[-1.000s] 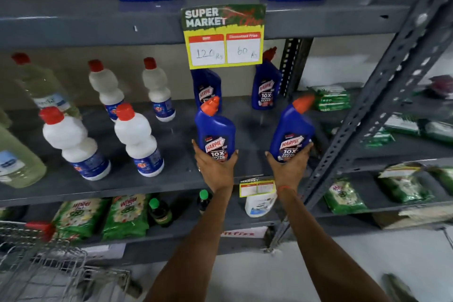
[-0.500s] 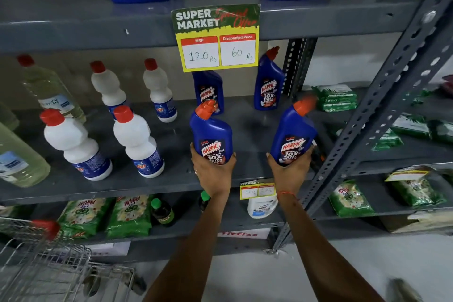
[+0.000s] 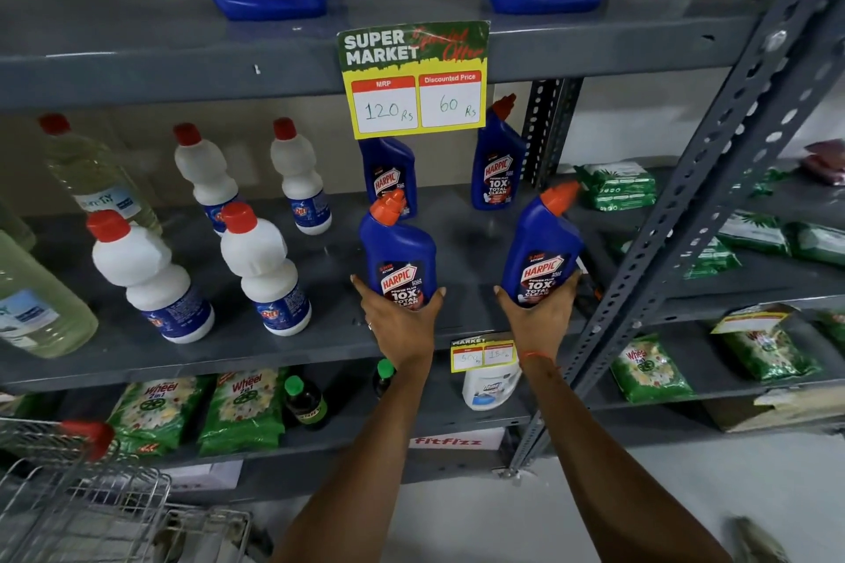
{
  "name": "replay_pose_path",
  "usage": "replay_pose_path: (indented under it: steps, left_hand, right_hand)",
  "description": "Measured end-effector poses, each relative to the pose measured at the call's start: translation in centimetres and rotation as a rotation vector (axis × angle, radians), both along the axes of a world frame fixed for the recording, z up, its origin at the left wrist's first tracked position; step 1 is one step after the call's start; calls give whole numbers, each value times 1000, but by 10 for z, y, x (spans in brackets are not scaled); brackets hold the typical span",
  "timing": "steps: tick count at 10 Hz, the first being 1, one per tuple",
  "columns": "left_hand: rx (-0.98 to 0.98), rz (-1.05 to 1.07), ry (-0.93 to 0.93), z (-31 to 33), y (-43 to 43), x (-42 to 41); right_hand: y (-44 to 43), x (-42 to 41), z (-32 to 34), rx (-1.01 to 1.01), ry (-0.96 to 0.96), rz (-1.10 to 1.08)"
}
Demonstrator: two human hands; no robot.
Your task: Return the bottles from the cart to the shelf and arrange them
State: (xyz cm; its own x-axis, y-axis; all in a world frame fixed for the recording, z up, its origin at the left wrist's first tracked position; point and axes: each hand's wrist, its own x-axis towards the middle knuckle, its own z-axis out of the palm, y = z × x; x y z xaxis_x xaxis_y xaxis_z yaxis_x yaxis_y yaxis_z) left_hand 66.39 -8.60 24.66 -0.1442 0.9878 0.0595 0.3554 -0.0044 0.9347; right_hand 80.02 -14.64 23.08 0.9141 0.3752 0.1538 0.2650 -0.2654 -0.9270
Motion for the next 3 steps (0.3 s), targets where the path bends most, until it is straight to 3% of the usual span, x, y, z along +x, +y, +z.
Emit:
replay_pose_path:
  steps: [2,3]
  left_hand:
    - [46,-52,33,13,-24,-19]
    - [274,-100,106,31,-41,-45]
  right_hand:
    - [-6,-31,10,-23,1,-69]
    - [-8,-82,20,93,-176,-78]
